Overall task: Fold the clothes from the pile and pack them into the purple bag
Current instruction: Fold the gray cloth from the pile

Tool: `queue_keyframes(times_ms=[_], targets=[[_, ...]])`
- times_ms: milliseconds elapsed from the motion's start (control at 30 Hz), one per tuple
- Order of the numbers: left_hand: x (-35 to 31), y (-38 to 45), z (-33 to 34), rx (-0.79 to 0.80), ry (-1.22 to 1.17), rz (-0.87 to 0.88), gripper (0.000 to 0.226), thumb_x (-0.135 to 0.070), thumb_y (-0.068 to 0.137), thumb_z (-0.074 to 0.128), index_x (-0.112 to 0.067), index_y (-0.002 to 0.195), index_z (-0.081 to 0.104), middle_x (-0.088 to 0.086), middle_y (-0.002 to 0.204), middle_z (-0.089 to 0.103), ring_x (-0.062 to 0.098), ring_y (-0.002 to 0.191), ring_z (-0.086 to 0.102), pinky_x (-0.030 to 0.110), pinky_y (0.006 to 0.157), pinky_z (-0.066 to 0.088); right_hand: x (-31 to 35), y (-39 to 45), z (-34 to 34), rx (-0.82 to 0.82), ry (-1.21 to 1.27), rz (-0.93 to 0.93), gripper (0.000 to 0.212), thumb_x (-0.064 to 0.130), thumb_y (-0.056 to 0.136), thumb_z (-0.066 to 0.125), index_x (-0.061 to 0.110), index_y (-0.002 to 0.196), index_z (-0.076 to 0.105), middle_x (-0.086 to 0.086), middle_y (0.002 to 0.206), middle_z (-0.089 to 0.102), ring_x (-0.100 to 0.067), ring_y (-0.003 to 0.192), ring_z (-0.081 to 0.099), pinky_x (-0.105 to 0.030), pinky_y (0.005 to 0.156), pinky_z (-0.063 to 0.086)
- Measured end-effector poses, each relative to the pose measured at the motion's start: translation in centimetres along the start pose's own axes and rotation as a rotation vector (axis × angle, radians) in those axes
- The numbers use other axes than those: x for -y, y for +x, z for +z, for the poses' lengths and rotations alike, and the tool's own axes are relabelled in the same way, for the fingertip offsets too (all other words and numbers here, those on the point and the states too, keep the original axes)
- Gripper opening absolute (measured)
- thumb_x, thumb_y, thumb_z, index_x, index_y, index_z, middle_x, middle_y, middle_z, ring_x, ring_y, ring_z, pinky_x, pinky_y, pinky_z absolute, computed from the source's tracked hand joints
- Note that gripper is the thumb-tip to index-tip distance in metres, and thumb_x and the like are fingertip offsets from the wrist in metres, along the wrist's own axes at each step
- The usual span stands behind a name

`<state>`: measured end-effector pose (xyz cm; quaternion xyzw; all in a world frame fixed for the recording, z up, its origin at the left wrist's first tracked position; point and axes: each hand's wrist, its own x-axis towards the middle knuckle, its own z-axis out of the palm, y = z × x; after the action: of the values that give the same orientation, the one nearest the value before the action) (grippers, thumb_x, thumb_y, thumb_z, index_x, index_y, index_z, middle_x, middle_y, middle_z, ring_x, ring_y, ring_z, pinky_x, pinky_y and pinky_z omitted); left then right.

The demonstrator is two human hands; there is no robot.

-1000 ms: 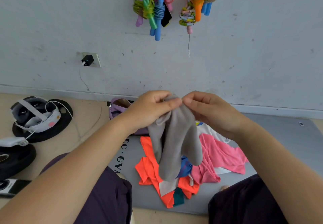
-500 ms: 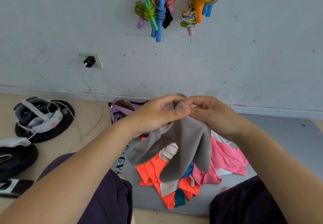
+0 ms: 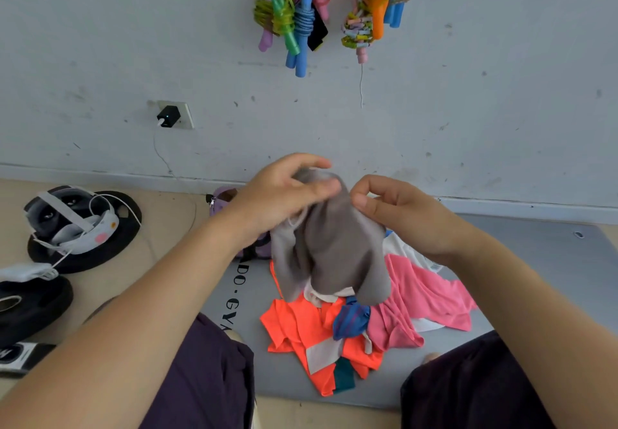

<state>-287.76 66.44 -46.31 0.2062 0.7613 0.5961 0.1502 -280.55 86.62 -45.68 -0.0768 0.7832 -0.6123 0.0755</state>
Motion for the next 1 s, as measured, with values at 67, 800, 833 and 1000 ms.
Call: queue_keyframes(times_ms=[67, 800, 833, 1000], targets=[[0.4, -0.4, 1.3, 0.241, -0.011, -0.012, 0.047, -0.053, 0.069, 0.076, -0.04, 0.112, 0.063, -0.011, 0.047, 0.039, 0.007, 0.042, 0.034, 0.02, 0.043, 0.027, 0.1, 0.1, 0.4, 0.017, 0.048, -0.011, 0.025, 0.025, 0.093, 0.056, 0.001, 0.09, 0.056, -0.044, 0.085, 0.052, -0.03, 0.08, 0.048, -0.044, 0.072, 0.036], [1.4, 0.6, -1.4, -0.099, -0.219, -0.181, 0.044, 0.002, 0.078, 0.076, -0.012, 0.117, 0.061, 0.003, 0.082, 0.069, 0.014, 0.072, 0.068, 0.023, 0.066, 0.055, -0.2, 0.2, -1.0, -0.147, 0.072, 0.054, 0.015, 0.007, 0.091, 0.065, 0.004, 0.104, 0.058, -0.015, 0.058, 0.065, -0.029, 0.057, 0.069, -0.029, 0.056, 0.057], [1.3, 0.5, -1.3, -0.108, -0.249, -0.161, 0.036, 0.006, 0.08, 0.073, -0.008, 0.111, 0.063, 0.001, 0.077, 0.072, 0.015, 0.073, 0.07, 0.023, 0.067, 0.056, -0.2, 0.1, -0.8, -0.117, 0.084, 0.056, 0.014, 0.007, 0.092, 0.064, 0.006, 0.105, 0.059, -0.015, 0.061, 0.067, -0.03, 0.062, 0.071, -0.029, 0.059, 0.058], [0.5, 0.1, -0.3, -0.057, -0.232, -0.096, 0.014, -0.003, 0.081, 0.074, -0.014, 0.088, 0.07, 0.001, 0.082, 0.076, 0.013, 0.075, 0.072, 0.026, 0.062, 0.059, 0.1, 0.0, 0.4, 0.023, 0.099, 0.094, 0.026, 0.007, 0.093, 0.062, 0.015, 0.118, 0.061, -0.015, 0.07, 0.07, -0.033, 0.074, 0.073, -0.032, 0.069, 0.061]])
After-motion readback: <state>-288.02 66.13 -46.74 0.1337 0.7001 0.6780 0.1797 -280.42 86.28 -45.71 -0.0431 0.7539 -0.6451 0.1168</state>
